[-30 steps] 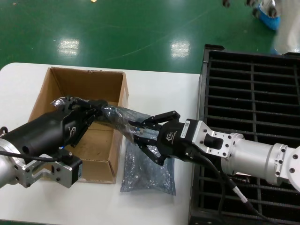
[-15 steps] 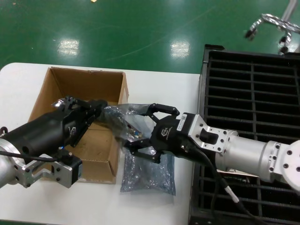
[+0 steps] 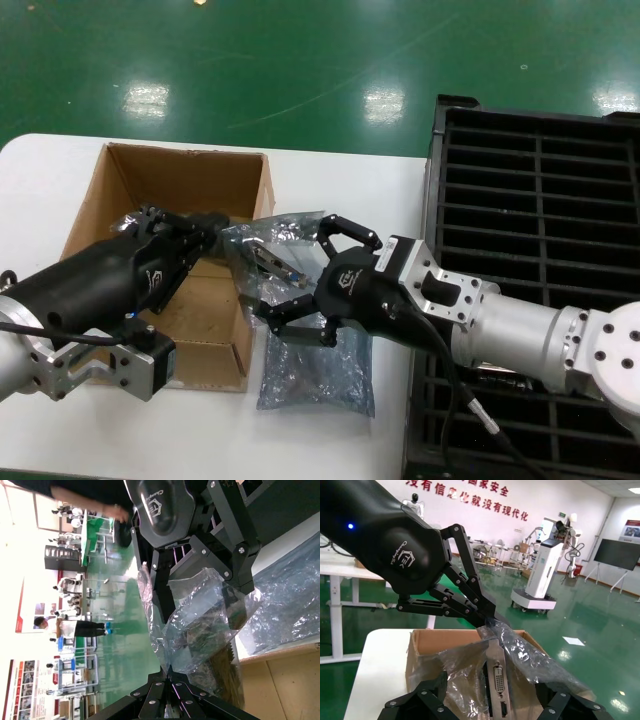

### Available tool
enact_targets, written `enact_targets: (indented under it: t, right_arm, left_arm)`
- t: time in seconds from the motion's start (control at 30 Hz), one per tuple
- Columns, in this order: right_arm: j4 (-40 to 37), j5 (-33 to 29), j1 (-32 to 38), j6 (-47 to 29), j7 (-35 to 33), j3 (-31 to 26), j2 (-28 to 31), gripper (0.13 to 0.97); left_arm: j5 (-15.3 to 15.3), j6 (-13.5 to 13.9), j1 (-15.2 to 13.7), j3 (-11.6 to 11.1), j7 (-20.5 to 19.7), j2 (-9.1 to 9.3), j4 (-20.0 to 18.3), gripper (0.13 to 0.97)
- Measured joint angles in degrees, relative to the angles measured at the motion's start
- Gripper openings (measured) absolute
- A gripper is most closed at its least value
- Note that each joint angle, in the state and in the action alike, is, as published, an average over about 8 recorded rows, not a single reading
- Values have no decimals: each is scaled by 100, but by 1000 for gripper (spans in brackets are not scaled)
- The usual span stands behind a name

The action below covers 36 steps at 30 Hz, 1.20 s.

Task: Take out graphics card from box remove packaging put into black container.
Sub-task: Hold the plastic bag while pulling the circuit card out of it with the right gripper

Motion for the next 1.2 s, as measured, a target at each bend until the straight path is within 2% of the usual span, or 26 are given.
enact_targets:
  t: [0.2,0.47,0.6,0.87,1.2]
  right_arm:
    - [61,34,-89,47,62,13,26,591]
    - [-60,128,-73,35,81,19,-11,490]
    - [-147,198,-41,-1,67,29,-24,490]
    - [-345,327,43,-52,1,85,-20,329]
    - [-587,450,143,-95,-93,127,-60,203]
  left_arm:
    - [0,0,0,0,0,0,0,140]
    - [0,0,0,0,0,0,0,140]
    - [0,0,0,0,0,0,0,140]
    - [0,0,0,0,0,0,0,140]
    - [0,0,0,0,0,0,0,140]
